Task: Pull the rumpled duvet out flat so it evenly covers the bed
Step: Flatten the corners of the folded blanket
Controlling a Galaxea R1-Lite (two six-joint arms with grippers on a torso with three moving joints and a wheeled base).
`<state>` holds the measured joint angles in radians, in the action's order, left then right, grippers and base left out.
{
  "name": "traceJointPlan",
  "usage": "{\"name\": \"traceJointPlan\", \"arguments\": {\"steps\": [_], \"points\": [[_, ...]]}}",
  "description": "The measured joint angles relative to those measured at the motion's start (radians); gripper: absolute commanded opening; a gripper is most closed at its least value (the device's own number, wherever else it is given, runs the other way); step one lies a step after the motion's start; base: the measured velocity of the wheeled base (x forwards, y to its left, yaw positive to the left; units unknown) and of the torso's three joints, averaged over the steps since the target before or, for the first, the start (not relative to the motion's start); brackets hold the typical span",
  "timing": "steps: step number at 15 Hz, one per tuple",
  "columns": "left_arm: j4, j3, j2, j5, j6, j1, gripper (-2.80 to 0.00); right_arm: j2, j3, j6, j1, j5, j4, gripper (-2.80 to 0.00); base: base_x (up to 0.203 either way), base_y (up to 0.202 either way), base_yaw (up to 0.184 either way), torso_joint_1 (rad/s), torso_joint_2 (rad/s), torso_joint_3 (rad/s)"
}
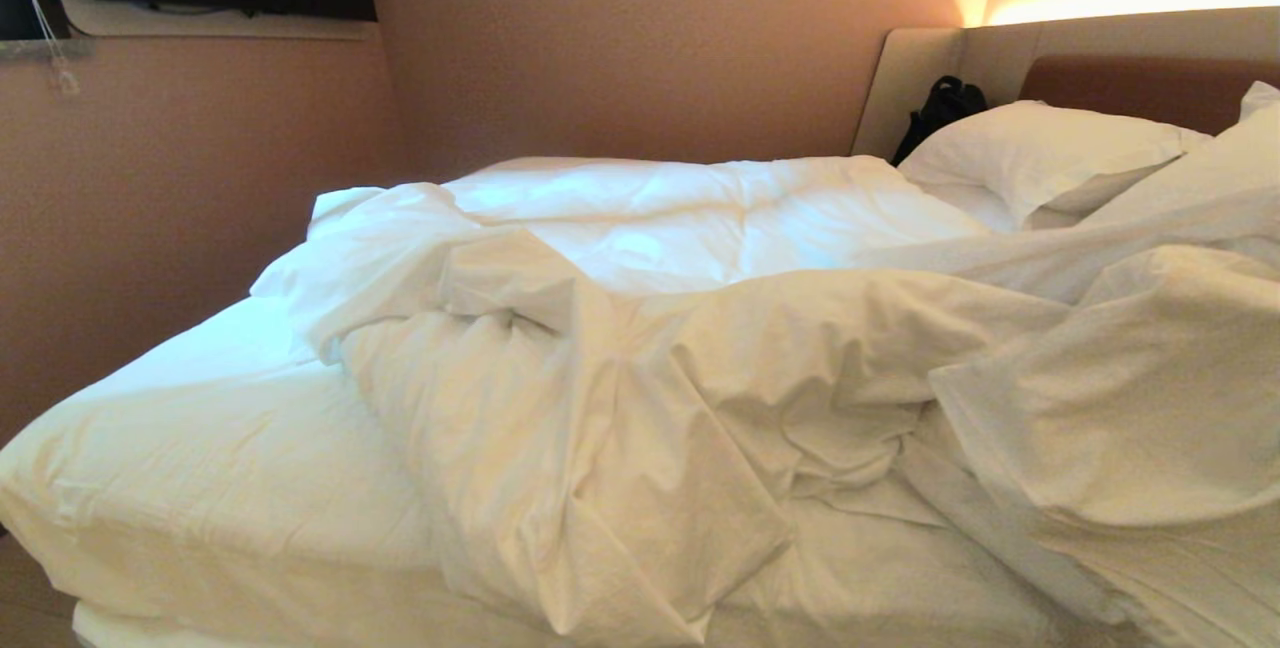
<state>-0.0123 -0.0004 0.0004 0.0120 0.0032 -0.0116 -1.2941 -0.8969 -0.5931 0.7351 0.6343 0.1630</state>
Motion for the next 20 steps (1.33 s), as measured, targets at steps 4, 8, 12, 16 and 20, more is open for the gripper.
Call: {"name": "traceJointPlan", "arguments": {"steps": [4, 8, 12, 16, 20], "points": [[0.0, 0.0, 0.0, 0.0, 0.0, 0.0, -2.8, 0.032, -0.026, 0.034, 0.228, 0.116, 0.005, -2.8, 0.0, 0.0, 0.0, 0.0, 0.0, 0.0], [0.0, 0.0, 0.0, 0.0, 0.0, 0.0, -2.8, -0.025, -0.129, 0.056, 0.359, 0.161, 0.001, -2.8, 0.0, 0.0, 0.0, 0.0, 0.0, 0.0], [0.0, 0.0, 0.0, 0.0, 0.0, 0.0, -2.8, -0.167, -0.337, 0.058, 0.436, 0.151, -0.049, -2.8, 0.0, 0.0, 0.0, 0.0, 0.0, 0.0], [0.0, 0.0, 0.0, 0.0, 0.0, 0.0, -2.8, -0.345, -0.57, 0.082, 0.494, 0.112, -0.166, -2.8, 0.0, 0.0, 0.0, 0.0, 0.0, 0.0], [0.0, 0.0, 0.0, 0.0, 0.0, 0.0, -2.8, -0.419, -0.574, 0.169, 0.543, 0.047, -0.311, -2.8, 0.0, 0.0, 0.0, 0.0, 0.0, 0.0]]}}
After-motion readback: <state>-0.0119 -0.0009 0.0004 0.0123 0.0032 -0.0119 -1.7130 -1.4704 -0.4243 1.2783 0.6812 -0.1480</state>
